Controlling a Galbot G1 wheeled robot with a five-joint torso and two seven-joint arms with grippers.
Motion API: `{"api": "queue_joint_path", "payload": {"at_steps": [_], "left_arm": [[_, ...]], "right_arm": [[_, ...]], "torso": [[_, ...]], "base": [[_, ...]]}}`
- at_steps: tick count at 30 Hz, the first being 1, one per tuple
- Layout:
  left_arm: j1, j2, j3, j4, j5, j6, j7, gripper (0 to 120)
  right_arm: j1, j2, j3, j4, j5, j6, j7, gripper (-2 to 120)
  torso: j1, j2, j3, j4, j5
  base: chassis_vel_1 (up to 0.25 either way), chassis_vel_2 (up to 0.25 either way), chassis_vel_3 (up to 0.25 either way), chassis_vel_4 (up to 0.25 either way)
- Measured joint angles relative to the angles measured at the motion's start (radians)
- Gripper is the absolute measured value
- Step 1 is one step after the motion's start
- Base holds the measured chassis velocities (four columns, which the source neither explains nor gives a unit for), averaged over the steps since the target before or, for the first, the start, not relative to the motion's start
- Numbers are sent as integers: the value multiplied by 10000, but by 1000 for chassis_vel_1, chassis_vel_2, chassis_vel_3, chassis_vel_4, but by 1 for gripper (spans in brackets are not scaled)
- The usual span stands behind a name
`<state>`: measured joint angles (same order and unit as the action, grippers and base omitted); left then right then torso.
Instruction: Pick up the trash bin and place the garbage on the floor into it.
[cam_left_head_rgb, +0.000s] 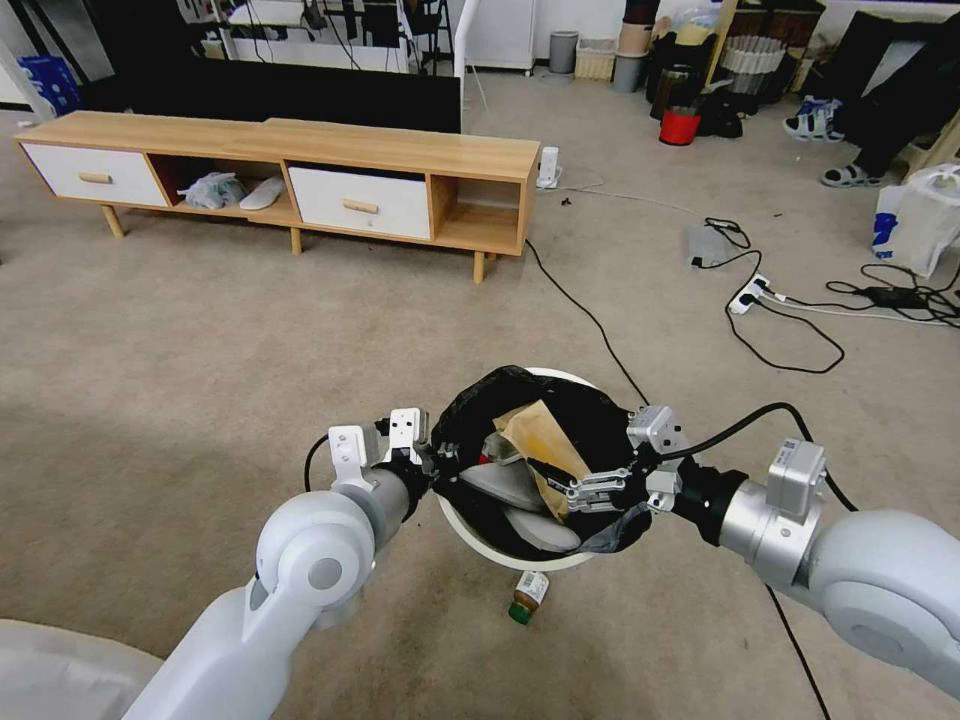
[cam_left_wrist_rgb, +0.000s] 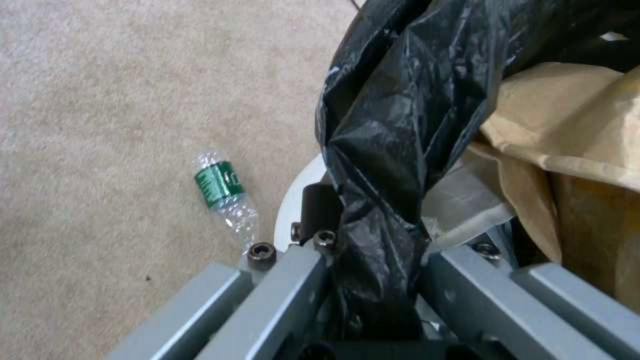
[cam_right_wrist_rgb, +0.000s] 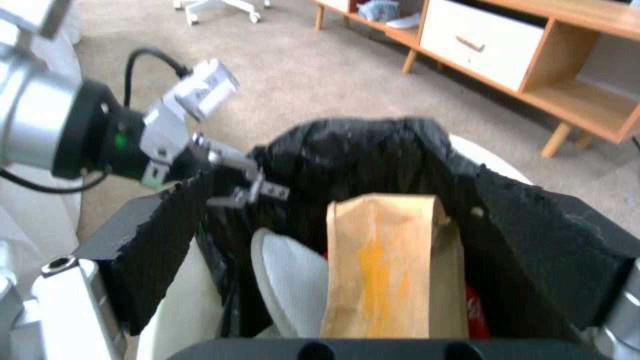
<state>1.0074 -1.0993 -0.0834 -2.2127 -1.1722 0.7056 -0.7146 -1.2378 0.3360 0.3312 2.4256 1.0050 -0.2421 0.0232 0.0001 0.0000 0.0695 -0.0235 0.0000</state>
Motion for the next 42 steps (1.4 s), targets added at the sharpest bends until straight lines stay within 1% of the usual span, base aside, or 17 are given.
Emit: {"api": "queue_joint_path", "payload": {"at_steps": [10, 15, 16, 21, 23, 24, 26, 27, 29, 30, 31, 32, 34, 37, 39, 41, 42], "left_arm": [[613, 8, -384, -225, 167, -10, 18, 0], [1306, 41, -855, -366, 477, -62, 160, 0], [1306, 41, -855, -366, 477, -62, 160, 0], [1743, -49, -1330, -540, 596, -108, 183, 0], [2041, -77, -1874, -709, 656, -129, 183, 0], [2041, -77, -1874, -709, 656, -129, 183, 0], [2336, -62, -2342, -846, 713, -152, 184, 0], [2336, -62, -2342, -846, 713, -152, 184, 0], [2701, -46, -2808, -1031, 738, -184, 194, 0], [2701, -46, -2808, -1031, 738, -184, 194, 0], [3031, -44, -3141, -1162, 807, -202, 272, 0], [3031, -44, -3141, -1162, 807, -202, 272, 0], [3834, -96, -3833, -1375, 1120, -272, 507, 0], [4031, -108, -4001, -1433, 1216, -287, 592, 0], [4620, -244, -4693, -1619, 1592, -361, 890, 0], [4697, -286, -4828, -1643, 1644, -379, 935, 0], [4874, -420, -5179, -1707, 1740, -402, 1034, 0]], "right_arm": [[89, 110, 351, 373, -131, 357, -11, 100], [112, 209, 507, 623, -365, 656, -244, 100], [112, 209, 507, 623, -365, 656, -244, 100], [108, 423, 606, 595, -651, 837, -302, 100], [95, 734, 686, 376, -1061, 998, -488, 100], [95, 734, 686, 376, -1061, 998, -488, 100], [70, 997, 688, 219, -1230, 1035, -475, 100], [70, 997, 688, 219, -1230, 1035, -475, 100], [61, 1298, 670, 56, -1356, 1047, -411, 100], [61, 1298, 670, 56, -1356, 1047, -411, 100], [61, 1552, 632, -68, -1403, 1048, -332, 100], [61, 1552, 632, -68, -1403, 1048, -332, 100], [62, 2046, 557, -306, -1380, 1027, -15, 100], [62, 2165, 535, -357, -1348, 1010, 54, 100], [159, 2882, 306, -654, -1134, 749, 530, 100], [180, 2992, 264, -697, -1099, 701, 606, 100], [245, 3310, 123, -821, -970, 545, 889, 100]], "torso": [[0, 1, 0, 0, 0], [0, 1, 0, 1, -1], [0, 1, 0, 1, -1], [0, 0, -1, 0, -1], [0, 0, 0, 0, -1], [0, 0, 0, 0, -1], [0, 1, 0, -1, 0], [0, 1, 0, -1, 0], [0, 0, -1, 0, -1], [0, 0, -1, 0, -1], [0, 0, 0, 0, 0], [0, 0, 0, 0, 0], [0, 0, -1, 1, -1], [0, 1, -1, 2, -2], [0, 0, -1, 0, 0], [0, 0, 0, -1, 1], [0, 0, 0, 1, 0]], "base": [[0, 0, 0, 0], [0, 0, 0, 0], [0, 0, 0, 0], [0, 0, 0, 0], [0, 0, 0, 0], [0, 0, 0, 0], [0, 0, 0, 0], [0, 0, 0, 0], [0, 0, 0, 0], [0, 0, 0, 0], [0, 0, 0, 0], [0, 0, 0, 0], [0, 0, 0, 0], [0, 0, 0, 0], [0, 0, 0, 0], [0, 0, 0, 0], [0, 0, 0, 0]]}}
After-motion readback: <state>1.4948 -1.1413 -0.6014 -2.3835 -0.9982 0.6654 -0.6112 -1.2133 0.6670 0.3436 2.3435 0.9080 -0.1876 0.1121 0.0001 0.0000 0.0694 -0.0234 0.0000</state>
